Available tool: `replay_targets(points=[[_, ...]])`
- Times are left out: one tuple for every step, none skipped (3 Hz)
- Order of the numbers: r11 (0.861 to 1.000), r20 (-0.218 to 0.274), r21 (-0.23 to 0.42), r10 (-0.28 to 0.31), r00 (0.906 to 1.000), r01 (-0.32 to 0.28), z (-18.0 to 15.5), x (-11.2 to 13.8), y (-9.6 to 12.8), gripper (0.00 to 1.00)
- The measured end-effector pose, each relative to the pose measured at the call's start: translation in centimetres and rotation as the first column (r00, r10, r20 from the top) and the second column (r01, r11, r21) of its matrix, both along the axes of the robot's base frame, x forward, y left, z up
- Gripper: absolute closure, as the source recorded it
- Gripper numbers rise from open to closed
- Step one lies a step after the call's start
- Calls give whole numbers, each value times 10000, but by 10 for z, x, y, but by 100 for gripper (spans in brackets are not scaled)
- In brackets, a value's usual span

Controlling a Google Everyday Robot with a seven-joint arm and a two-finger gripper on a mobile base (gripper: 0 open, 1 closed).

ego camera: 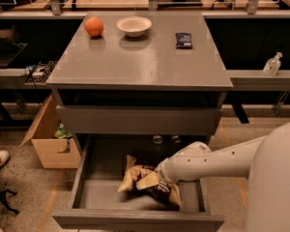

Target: Place brown chip bag into middle drawer

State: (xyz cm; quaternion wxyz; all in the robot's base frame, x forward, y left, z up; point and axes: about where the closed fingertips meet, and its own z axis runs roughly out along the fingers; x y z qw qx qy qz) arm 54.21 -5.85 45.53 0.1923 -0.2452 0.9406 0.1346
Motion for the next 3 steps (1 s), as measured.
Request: replay_targets(points=[[9994,153,331,-66,9999,61,5,-3,-7,0],[9943,761,901,-636,9951,567,31,-6,-40,0],[9849,1334,1206,-1397,9812,1239,58,-4,-84,0]])
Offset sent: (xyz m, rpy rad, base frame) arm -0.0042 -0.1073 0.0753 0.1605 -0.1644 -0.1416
